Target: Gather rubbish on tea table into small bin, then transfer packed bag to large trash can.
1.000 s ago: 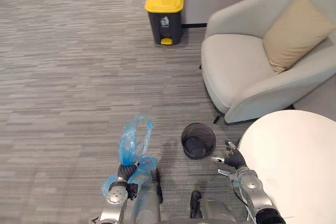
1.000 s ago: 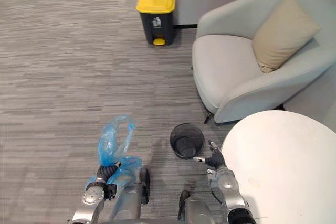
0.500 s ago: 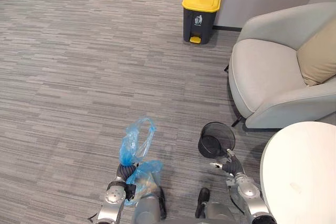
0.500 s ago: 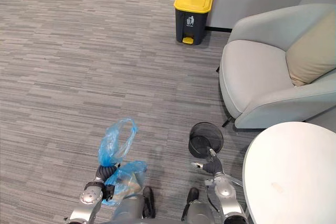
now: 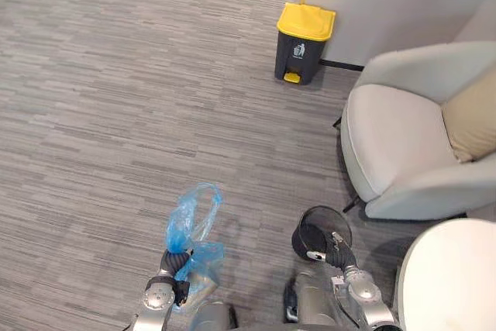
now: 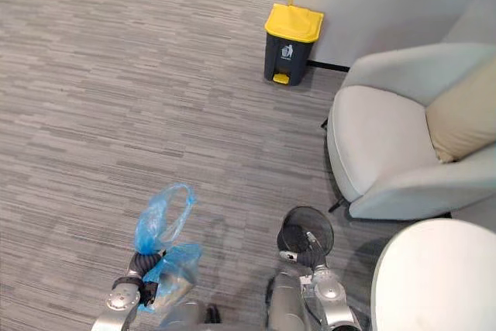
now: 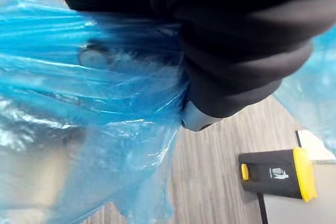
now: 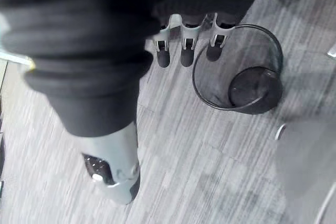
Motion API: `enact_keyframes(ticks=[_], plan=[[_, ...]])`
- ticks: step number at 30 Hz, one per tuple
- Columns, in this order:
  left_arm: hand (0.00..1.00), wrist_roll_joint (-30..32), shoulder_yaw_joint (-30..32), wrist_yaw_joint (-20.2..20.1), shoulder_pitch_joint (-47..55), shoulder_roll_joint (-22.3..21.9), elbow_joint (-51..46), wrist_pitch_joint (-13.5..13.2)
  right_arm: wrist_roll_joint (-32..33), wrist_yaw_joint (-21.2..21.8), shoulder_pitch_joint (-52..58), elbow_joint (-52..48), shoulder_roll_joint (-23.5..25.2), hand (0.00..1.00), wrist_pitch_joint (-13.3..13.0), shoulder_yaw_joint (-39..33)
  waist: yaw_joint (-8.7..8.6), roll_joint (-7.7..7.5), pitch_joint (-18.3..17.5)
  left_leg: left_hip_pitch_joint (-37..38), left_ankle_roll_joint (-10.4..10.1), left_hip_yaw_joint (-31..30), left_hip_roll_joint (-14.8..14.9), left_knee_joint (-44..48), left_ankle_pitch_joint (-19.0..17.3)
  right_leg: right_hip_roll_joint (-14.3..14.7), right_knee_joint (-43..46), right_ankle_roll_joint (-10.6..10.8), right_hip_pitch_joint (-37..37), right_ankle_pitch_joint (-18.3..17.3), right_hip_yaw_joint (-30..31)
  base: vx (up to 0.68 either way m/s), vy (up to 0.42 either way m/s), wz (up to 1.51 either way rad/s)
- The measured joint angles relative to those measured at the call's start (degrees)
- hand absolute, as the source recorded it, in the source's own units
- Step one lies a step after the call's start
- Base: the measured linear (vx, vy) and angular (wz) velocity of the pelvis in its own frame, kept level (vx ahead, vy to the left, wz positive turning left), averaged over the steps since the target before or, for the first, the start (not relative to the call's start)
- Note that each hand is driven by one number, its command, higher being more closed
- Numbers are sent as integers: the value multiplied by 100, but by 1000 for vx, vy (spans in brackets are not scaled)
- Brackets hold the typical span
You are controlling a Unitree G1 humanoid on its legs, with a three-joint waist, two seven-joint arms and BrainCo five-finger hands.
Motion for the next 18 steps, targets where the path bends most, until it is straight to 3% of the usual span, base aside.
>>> enact_keyframes(ticks=[1,2,3,4,5,7,8,9,10,12,14,15,18], plan=[[100,0,-11,-7,-40,-28,0,-1,0,-2,15,47,-52,0,7,-1,-23,-16,-3,179,-177,-92,-20,-109,-52,109,-582,-139,41,442,-9,442,-159,63],[100,0,-17,-9,-51,-42,0,-1,0,-2,45,51,-70,0,13,-7,-34,-22,-8,252,-263,-160,-27,-162,-73,128,-614,-299,102,847,43,551,-203,55],[100,1,-21,-16,-94,-116,31,-4,-1,-4,38,44,-149,0,21,-28,-18,71,-42,460,-469,-236,100,-312,-55,195,-445,-543,140,804,-69,583,-206,34],[100,8,0,-15,-106,-127,44,-15,-1,-4,0,25,-170,0,19,-62,-9,174,-48,531,-719,-225,174,-432,70,228,-367,-631,140,568,-129,484,-165,22],[100,8,-1,-16,-112,-139,60,-13,-1,-3,-48,30,-185,0,21,-80,-24,252,-53,521,-825,-218,204,-435,132,259,-360,-647,156,498,-185,475,-150,16],[100,9,7,-17,-180,-204,94,-10,-1,-1,-80,31,-177,0,47,-82,-22,390,-40,313,-1335,-211,447,440,476,467,-673,-748,645,331,-328,460,-154,14],[100,9,7,-17,-183,-220,94,-10,-1,-1,-64,23,-166,0,60,-72,-25,400,-34,168,-1347,-212,531,960,666,537,-845,-752,888,315,-356,461,-146,6],[100,9,6,-24,-148,-275,91,-11,7,-6,-35,-52,-159,0,68,-49,16,392,-15,-209,-1374,-176,749,2122,1014,653,-1224,-759,1412,313,-335,350,-94,-3],[100,9,8,-25,-134,-304,85,-18,9,-8,-26,-131,-142,0,68,-51,24,384,-7,-373,-1275,-90,864,2644,943,700,-1380,-761,1648,312,-308,401,-76,-17],[100,7,7,-23,-93,-374,79,-16,48,-42,-53,-315,-118,0,52,-67,72,348,-11,-998,-886,296,1105,3433,713,762,-1842,-762,2218,311,-60,364,-6,-54],[100,6,8,-22,-92,-371,30,-17,98,-45,-100,-327,-107,0,48,-67,188,320,5,-1447,-594,349,1075,2908,537,750,-2156,-717,2479,339,295,319,88,-72],[100,6,13,-22,-94,-370,25,-17,101,-43,-119,-327,-100,0,49,-71,214,322,11,-1560,-573,337,1065,2671,514,736,-2244,-683,2553,360,364,287,162,-64],[100,5,49,-25,-128,-388,27,-22,100,-47,-68,-283,-49,0,63,-126,292,222,117,-1706,-829,55,650,498,777,441,-2309,-358,2808,190,709,293,252,-61]])
